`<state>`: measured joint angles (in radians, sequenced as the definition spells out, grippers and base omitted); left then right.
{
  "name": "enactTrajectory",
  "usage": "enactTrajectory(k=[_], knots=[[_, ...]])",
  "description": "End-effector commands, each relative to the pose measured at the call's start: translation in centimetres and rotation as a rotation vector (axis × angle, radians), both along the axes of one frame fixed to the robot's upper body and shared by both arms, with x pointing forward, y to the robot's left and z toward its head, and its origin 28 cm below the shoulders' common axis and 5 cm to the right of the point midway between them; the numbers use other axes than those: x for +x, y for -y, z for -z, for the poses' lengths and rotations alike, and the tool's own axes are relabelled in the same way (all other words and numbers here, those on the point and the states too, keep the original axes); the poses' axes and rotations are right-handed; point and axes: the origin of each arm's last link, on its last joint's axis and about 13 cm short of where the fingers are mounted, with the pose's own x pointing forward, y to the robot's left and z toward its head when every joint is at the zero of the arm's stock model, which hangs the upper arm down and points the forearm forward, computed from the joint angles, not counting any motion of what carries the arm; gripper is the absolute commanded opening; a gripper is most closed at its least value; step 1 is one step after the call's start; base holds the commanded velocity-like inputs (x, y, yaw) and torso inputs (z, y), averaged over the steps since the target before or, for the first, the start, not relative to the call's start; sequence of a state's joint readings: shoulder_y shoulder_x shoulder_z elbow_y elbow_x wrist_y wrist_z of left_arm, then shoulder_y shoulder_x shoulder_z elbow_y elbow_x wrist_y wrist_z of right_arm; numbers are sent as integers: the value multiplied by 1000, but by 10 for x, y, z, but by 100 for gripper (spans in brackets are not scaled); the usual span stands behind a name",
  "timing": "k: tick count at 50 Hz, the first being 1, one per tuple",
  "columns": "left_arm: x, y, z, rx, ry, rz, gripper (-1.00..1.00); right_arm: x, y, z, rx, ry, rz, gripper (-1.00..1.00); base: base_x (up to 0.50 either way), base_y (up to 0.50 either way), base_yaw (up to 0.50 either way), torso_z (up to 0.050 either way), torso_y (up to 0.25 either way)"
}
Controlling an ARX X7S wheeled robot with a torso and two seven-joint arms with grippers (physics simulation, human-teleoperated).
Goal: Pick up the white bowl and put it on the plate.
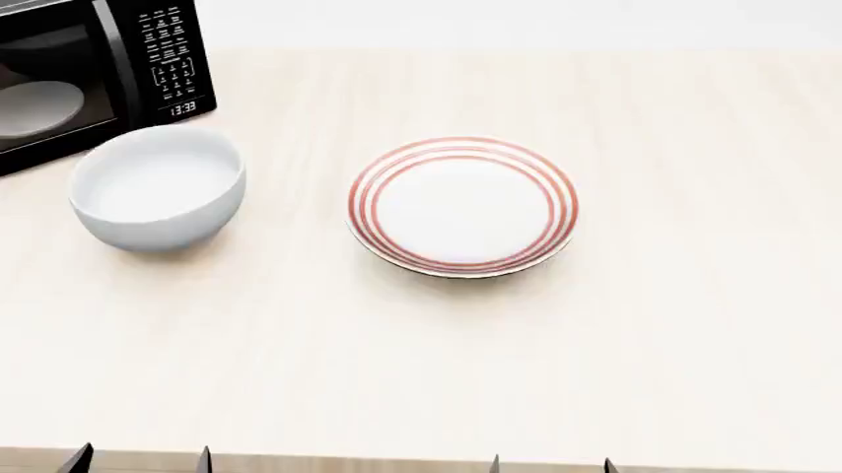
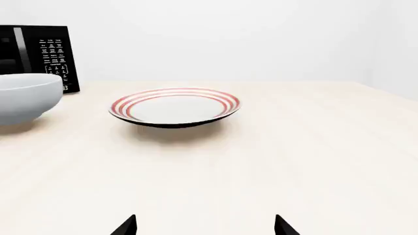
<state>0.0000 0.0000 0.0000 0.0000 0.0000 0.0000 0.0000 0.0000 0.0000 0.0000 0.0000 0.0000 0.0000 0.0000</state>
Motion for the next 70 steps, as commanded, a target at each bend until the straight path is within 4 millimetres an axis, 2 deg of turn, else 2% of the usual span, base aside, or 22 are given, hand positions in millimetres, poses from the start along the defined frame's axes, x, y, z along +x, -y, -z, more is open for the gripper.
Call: enactTrajectory(k=[1, 27, 32, 42, 45, 57, 70], knots=[[0, -1, 0, 0, -1, -5, 100, 0, -1, 0, 0, 3, -2, 100, 0, 0, 0, 0, 0], [-1, -2, -2, 2, 9, 2, 100, 2, 0, -3, -22, 15, 28, 100, 0, 0, 0, 0, 0], [-3, -4, -8, 1, 34, -8, 100, 2, -1, -6, -30, 19, 28, 100, 0, 0, 0, 0, 0], [-11, -3, -32, 47, 102, -15, 100, -4, -3, -25, -37, 61, 33, 100, 0, 0, 0, 0, 0], [-14, -3, -40, 16, 118, 7, 100, -8, -3, -37, -47, 110, 48, 100, 0, 0, 0, 0, 0], [-26, -1, -67, 42, 204, 16, 100, -25, -4, -68, -67, 204, 56, 100, 0, 0, 0, 0, 0], [-38, 0, -94, 35, 280, 4, 100, -35, -7, -83, -67, 259, 53, 100, 0, 0, 0, 0, 0]])
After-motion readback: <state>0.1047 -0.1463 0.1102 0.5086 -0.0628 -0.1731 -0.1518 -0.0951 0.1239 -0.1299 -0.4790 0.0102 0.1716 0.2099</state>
